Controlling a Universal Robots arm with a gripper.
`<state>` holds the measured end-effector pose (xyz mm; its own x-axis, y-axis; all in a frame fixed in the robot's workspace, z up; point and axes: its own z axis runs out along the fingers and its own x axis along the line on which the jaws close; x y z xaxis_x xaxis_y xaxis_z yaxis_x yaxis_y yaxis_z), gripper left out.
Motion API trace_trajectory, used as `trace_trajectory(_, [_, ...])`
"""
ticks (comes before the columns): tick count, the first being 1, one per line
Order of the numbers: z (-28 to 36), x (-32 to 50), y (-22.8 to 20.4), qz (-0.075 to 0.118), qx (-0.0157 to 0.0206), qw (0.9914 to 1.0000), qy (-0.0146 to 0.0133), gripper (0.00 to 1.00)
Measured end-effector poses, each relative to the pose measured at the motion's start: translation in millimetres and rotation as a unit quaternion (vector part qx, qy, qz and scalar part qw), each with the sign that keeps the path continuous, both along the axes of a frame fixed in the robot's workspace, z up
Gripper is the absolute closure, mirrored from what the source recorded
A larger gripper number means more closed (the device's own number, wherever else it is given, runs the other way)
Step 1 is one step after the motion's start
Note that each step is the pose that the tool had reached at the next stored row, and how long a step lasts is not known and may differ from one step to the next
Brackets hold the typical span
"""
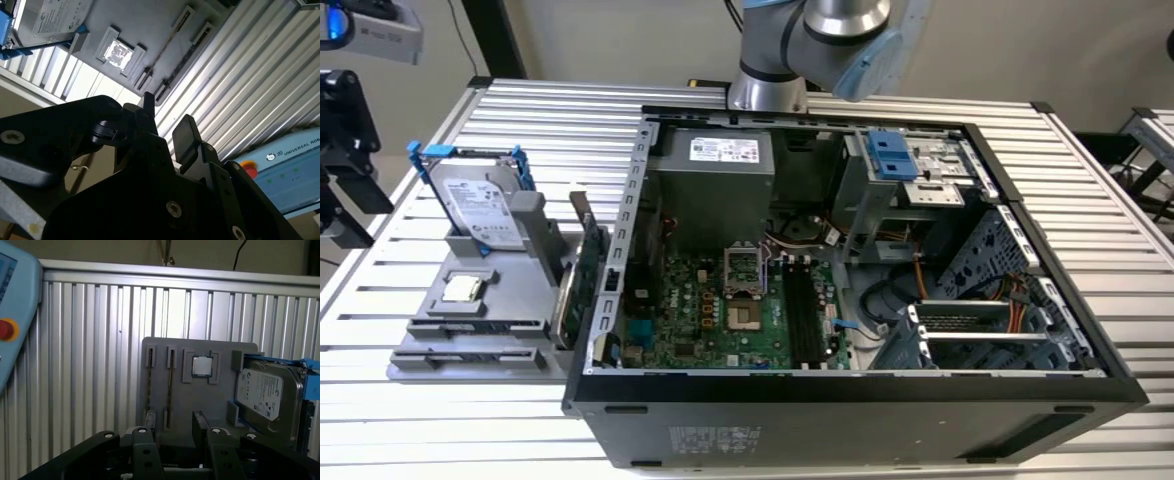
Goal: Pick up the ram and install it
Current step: 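Pick up the ram and move it above insertion slot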
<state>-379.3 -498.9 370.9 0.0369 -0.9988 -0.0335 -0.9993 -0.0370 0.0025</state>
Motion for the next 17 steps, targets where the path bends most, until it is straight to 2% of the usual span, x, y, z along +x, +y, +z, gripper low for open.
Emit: trace_trajectory(17, [-8.6, 0.0, 0.0, 0.000, 0.0000, 1.00000, 0.0000, 0.00])
